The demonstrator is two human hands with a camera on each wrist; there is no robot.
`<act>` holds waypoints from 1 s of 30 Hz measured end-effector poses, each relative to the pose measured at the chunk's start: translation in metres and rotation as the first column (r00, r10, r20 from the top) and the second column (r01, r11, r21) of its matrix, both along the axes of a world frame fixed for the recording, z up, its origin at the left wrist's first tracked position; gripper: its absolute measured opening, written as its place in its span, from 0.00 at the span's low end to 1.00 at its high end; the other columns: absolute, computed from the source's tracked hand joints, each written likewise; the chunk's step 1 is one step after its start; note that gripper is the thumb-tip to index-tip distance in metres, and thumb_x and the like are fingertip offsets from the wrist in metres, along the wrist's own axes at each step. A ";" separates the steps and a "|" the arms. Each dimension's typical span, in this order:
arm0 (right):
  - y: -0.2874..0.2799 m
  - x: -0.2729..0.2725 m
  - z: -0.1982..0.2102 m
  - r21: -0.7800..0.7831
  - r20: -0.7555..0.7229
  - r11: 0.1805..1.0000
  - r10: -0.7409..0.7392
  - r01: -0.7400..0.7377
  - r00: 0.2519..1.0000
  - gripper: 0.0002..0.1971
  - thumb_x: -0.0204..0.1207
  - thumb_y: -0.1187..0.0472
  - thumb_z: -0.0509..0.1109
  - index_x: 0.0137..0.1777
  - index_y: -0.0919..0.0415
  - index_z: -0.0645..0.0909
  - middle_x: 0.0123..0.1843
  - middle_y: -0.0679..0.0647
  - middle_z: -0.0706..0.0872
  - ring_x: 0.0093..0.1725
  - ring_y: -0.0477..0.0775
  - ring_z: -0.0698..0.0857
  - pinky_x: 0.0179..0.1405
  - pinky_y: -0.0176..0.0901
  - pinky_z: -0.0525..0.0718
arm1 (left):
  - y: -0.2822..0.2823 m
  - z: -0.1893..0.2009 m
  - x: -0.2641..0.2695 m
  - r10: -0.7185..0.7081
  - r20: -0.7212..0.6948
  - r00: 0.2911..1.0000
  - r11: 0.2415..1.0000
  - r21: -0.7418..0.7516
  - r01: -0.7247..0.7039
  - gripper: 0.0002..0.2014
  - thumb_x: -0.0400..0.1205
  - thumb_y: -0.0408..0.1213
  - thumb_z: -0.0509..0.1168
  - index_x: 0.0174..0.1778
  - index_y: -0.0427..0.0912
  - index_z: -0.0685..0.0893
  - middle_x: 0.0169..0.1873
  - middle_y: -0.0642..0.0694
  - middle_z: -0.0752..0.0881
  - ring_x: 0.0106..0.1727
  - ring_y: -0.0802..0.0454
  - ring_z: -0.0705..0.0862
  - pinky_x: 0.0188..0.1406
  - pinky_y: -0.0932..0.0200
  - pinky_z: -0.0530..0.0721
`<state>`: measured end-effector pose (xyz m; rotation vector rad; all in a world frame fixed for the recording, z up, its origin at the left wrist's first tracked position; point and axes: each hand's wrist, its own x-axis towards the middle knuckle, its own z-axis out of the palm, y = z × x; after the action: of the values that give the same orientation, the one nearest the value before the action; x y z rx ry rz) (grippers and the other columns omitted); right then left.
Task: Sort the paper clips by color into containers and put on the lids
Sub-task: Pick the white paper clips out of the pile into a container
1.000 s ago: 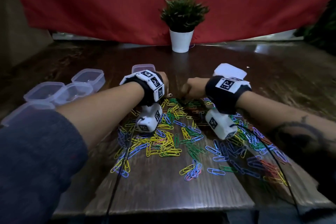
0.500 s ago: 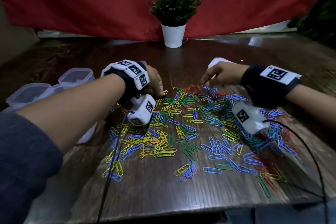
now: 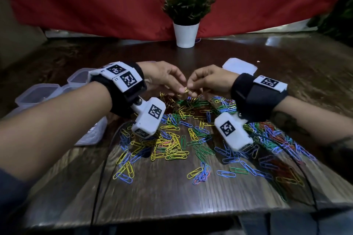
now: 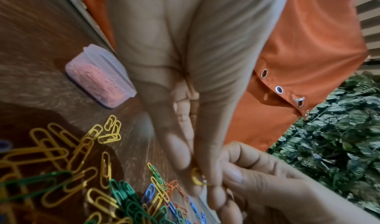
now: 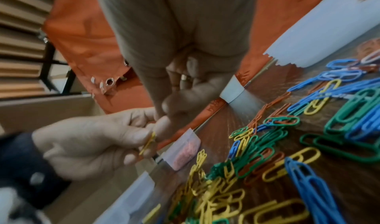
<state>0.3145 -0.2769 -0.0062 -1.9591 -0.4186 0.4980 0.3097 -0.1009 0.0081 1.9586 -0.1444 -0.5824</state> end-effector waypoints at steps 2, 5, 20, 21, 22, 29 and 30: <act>-0.009 0.001 0.005 0.030 -0.075 0.998 -0.054 0.056 0.996 0.12 0.79 0.74 0.61 0.36 0.62 0.76 0.22 0.53 0.81 0.19 0.42 0.77 0.13 0.27 0.73 | 0.005 0.000 0.000 0.002 -0.008 1.000 1.000 0.002 -0.001 0.15 0.72 0.16 0.66 0.45 0.40 0.77 0.28 0.48 0.88 0.27 0.59 0.86 0.26 0.69 0.83; -0.031 0.005 0.019 0.062 -0.127 0.973 -0.214 0.223 0.969 0.12 0.78 0.76 0.60 0.34 0.64 0.73 0.23 0.61 0.80 0.23 0.51 0.79 0.12 0.28 0.73 | 0.014 -0.003 0.003 0.002 -0.006 1.000 0.994 0.106 -0.001 0.16 0.71 0.13 0.66 0.44 0.39 0.77 0.27 0.48 0.88 0.27 0.58 0.87 0.25 0.67 0.84; -0.122 0.004 -0.002 -0.498 0.082 0.837 -0.215 0.227 0.973 0.14 0.77 0.77 0.55 0.40 0.60 0.76 0.25 0.53 0.81 0.17 0.46 0.72 0.15 0.31 0.66 | -0.115 -0.019 0.008 -0.641 0.177 0.747 0.453 0.873 0.181 0.19 0.84 0.38 0.60 0.72 0.49 0.76 0.69 0.44 0.78 0.68 0.46 0.75 0.60 0.61 0.71; -0.118 0.004 -0.002 -0.556 0.086 0.809 -0.173 0.191 0.981 0.15 0.76 0.77 0.54 0.43 0.60 0.79 0.27 0.53 0.80 0.17 0.47 0.71 0.15 0.31 0.66 | -0.118 -0.019 0.008 -0.651 0.162 0.742 0.418 0.892 0.172 0.19 0.84 0.37 0.60 0.73 0.50 0.75 0.70 0.45 0.77 0.69 0.45 0.75 0.60 0.61 0.71; -0.115 0.004 -0.003 -0.604 0.062 0.785 -0.127 0.139 0.990 0.18 0.76 0.77 0.53 0.48 0.59 0.81 0.26 0.52 0.79 0.18 0.48 0.69 0.16 0.30 0.66 | -0.118 -0.019 0.009 -0.650 0.146 0.745 0.397 0.902 0.169 0.19 0.84 0.37 0.60 0.73 0.49 0.76 0.70 0.46 0.77 0.69 0.46 0.75 0.60 0.61 0.71; -0.122 -0.001 -0.002 -0.663 0.089 0.746 -0.005 0.063 0.996 0.12 0.80 0.68 0.63 0.59 0.60 0.83 0.15 0.41 0.77 0.17 0.41 0.73 0.12 0.25 0.66 | -0.098 -0.015 0.012 -0.539 0.268 0.799 0.520 0.852 0.064 0.13 0.77 0.33 0.69 0.57 0.43 0.87 0.55 0.45 0.87 0.57 0.48 0.82 0.47 0.64 0.73; -0.124 -0.001 -0.002 -0.632 0.130 0.769 -0.012 0.092 0.991 0.11 0.78 0.68 0.65 0.58 0.62 0.83 0.15 0.40 0.77 0.15 0.37 0.73 0.12 0.23 0.66 | -0.103 -0.017 0.012 -0.538 0.316 0.782 0.562 0.825 0.053 0.11 0.76 0.34 0.71 0.55 0.42 0.88 0.50 0.44 0.87 0.53 0.48 0.82 0.45 0.63 0.72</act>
<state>0.3139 -0.4005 -0.0080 -2.6693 -0.2831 0.5326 0.3219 -0.2041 -0.0085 2.9970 -0.7264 -0.2884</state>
